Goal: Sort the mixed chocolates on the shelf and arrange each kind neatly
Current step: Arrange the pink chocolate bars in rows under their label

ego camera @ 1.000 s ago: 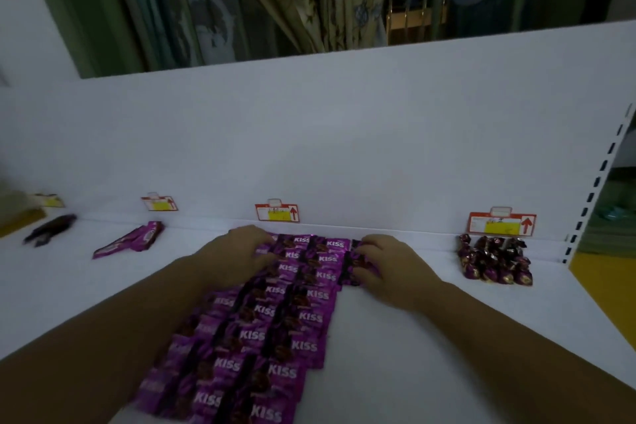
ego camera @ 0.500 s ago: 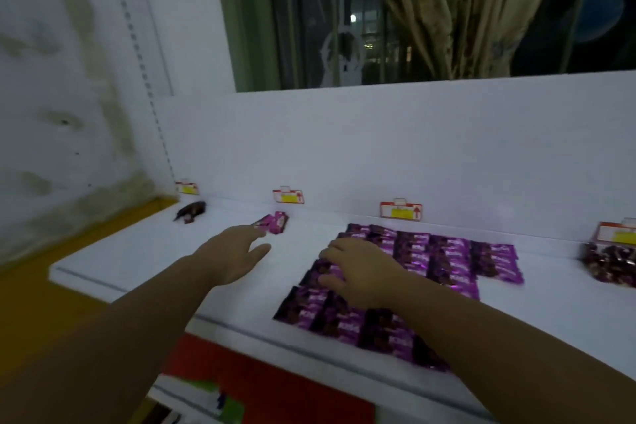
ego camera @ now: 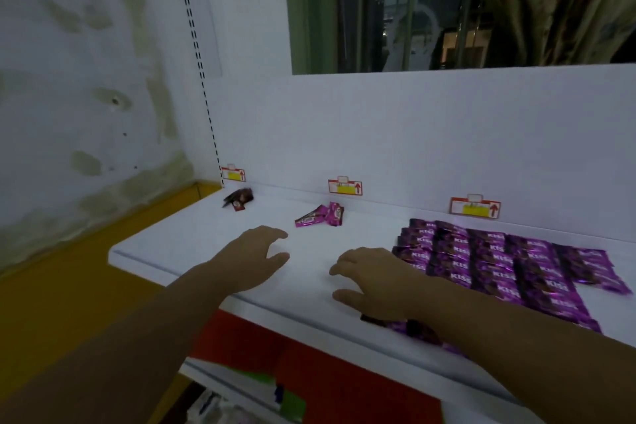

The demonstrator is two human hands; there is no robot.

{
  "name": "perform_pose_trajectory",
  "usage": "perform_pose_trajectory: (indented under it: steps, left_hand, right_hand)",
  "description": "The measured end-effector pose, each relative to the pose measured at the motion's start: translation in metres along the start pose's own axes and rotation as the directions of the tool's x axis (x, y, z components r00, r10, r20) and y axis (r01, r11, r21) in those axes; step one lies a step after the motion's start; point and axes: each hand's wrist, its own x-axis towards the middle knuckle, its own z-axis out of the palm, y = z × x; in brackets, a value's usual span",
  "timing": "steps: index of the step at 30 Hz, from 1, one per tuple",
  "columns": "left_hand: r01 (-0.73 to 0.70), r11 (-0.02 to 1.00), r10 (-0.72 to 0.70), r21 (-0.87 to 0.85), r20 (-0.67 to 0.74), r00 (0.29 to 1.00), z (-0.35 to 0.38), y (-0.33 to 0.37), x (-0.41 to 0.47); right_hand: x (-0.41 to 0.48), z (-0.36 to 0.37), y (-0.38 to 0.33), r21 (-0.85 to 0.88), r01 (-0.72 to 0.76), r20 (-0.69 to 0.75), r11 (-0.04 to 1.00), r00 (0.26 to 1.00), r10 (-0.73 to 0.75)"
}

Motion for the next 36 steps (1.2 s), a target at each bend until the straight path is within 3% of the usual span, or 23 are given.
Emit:
perform_pose_trajectory:
  steps: [6,14,21,24,27,31,36]
  left_hand:
    - [0.004,1.000,-0.007,0.024,0.117,0.993,0.007,-0.028,0.046]
    - [-0.045,0.999,0.044,-0.001,0.210,0.977,0.029,-0.054,0.109]
    - [-0.176,0.968,0.206,-0.176,0.172,0.963,0.050,-0.067,0.176]
    - [-0.252,0.916,0.324,-0.310,0.206,0.923,0.057,-0.071,0.204]
    - [-0.275,0.886,0.377,-0.373,0.236,0.895,0.069,-0.082,0.232]
    - [-0.337,0.804,0.461,-0.491,0.155,0.874,0.078,-0.082,0.260]
    - [-0.416,0.729,0.556,-0.543,0.115,0.823,0.094,-0.089,0.268]
  right_hand:
    - [0.048,0.006,0.031,0.184,-0.086,0.003,0.979,0.996,0.086]
    - [0.114,0.022,0.085,0.237,-0.284,0.104,0.929,0.958,0.266]
    - [0.170,0.048,0.106,0.242,-0.484,0.103,0.841,0.875,0.474]
    - [0.195,0.059,0.108,0.155,-0.551,0.118,0.820,0.835,0.538]
    - [0.213,0.062,0.111,0.204,-0.631,0.093,0.748,0.773,0.627]
    - [0.227,0.063,0.113,0.325,-0.657,0.004,0.681,0.720,0.694]
    - [0.218,0.065,0.106,0.372,-0.562,-0.098,0.739,0.768,0.633]
